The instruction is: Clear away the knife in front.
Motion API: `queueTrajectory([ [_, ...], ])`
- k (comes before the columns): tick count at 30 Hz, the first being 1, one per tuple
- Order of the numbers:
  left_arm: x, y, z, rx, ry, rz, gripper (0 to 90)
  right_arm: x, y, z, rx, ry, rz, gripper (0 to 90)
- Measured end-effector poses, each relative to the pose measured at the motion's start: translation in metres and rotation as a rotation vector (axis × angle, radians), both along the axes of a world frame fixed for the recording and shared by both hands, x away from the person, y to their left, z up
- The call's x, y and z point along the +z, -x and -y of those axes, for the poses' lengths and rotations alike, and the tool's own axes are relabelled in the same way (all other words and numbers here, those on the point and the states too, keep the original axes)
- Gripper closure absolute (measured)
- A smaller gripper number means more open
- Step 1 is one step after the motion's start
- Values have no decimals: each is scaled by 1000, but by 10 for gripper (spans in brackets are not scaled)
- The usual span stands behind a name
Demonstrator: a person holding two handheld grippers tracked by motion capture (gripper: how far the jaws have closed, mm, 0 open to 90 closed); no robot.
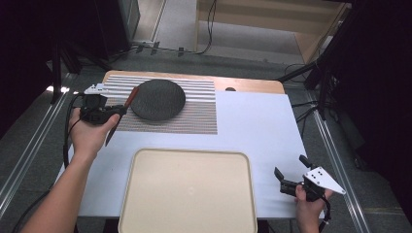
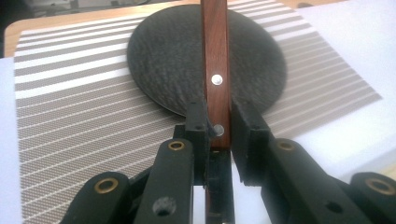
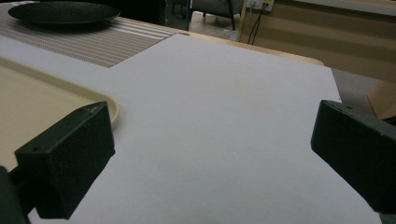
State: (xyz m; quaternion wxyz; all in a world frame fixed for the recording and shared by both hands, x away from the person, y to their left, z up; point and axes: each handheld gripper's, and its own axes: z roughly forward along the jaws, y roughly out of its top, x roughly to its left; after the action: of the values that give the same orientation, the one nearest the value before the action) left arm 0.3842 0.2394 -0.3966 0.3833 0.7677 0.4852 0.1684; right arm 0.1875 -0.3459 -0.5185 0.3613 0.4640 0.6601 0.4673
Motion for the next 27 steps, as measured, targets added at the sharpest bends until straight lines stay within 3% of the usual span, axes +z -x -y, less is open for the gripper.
queueTrajectory([
  [9,3,30,8,-43,5,22,772,0,0,0,2,1,1,0],
  [16,0,48,11,-63,23,20,772,0,0,0,2,1,1,0],
  [22,-6,71,21,-107,32,13,772,0,0,0,2,2,1,0],
  [27,-9,88,24,-114,41,11,772,0,1,0,2,-4,-2,0],
])
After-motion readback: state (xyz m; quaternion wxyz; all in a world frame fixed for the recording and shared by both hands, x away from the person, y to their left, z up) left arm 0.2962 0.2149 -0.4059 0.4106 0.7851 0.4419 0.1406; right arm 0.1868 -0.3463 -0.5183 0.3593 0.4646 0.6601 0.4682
